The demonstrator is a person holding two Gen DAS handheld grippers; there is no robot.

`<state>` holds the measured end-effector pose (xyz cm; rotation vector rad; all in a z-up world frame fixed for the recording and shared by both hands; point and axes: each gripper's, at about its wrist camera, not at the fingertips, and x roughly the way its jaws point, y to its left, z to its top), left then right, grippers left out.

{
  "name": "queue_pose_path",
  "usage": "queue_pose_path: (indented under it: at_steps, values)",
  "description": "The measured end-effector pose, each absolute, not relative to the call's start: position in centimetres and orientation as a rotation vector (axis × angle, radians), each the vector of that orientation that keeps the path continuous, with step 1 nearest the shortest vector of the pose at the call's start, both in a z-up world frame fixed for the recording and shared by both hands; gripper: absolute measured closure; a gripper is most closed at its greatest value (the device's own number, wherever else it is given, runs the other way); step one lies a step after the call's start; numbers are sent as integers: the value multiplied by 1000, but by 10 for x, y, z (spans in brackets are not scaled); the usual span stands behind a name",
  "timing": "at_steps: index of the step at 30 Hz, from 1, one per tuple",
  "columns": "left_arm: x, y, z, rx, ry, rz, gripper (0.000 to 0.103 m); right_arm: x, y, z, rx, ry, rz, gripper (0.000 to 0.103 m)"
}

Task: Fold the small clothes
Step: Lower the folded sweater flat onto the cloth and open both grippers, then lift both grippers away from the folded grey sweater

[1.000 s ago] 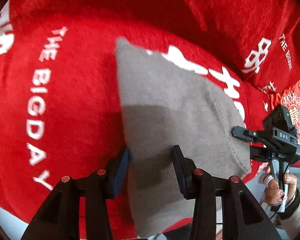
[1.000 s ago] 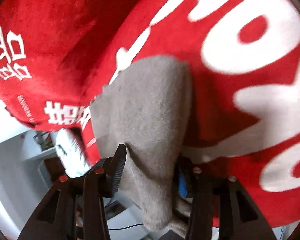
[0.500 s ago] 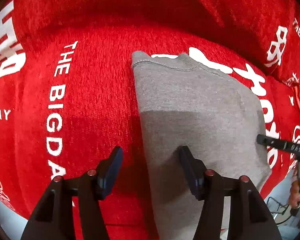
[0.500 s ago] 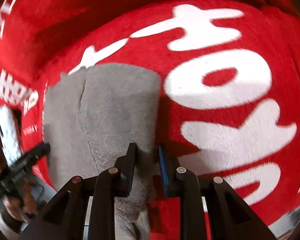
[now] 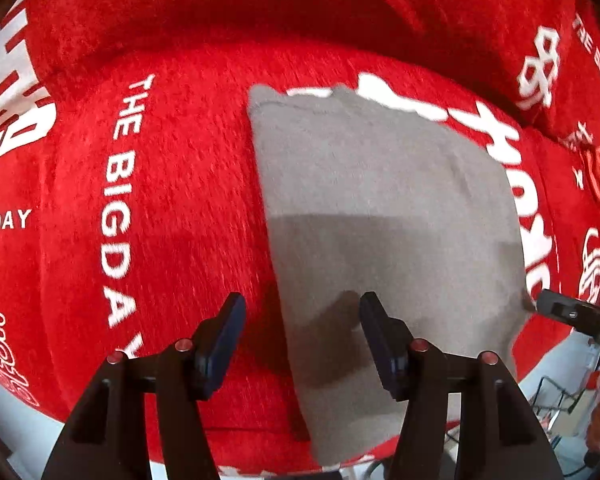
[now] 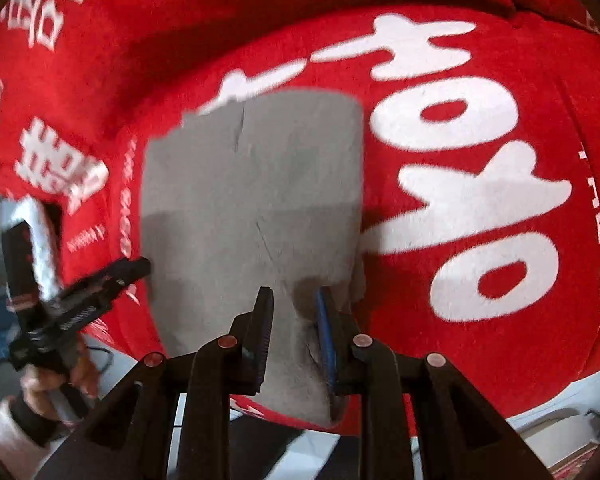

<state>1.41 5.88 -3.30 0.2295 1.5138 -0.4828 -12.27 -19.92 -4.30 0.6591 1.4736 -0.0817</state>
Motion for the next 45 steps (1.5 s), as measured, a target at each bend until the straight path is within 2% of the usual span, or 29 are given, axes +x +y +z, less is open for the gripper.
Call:
queue_pose_path:
  at_steps: [3,7,33,35,36,44,45]
  values:
    - [5,59,-36,233,1544,-471,42,-121,-194,-61,610,1523,-133,79]
    - [0,60,-35,225,1551,-452,42,-124,-204,-74,690,1542,-156,75]
    - [-22,60,-16,260,1573,-428,42,-145,-203,-37,721,1512,-207,72]
    - [-24,60,-13,263,1570,-424,24,-145,-202,-36,710,1510,-211,72]
    - [-25,60,-11,262,1560,-420,10,-146,-201,-35,712,1506,-210,72]
    - [-32,56,-6,291,1550,-442,10,-150,-197,-38,739,1501,-213,72]
    - [-33,56,-6,291,1550,-442,10,-151,-197,-39,751,1501,-203,69]
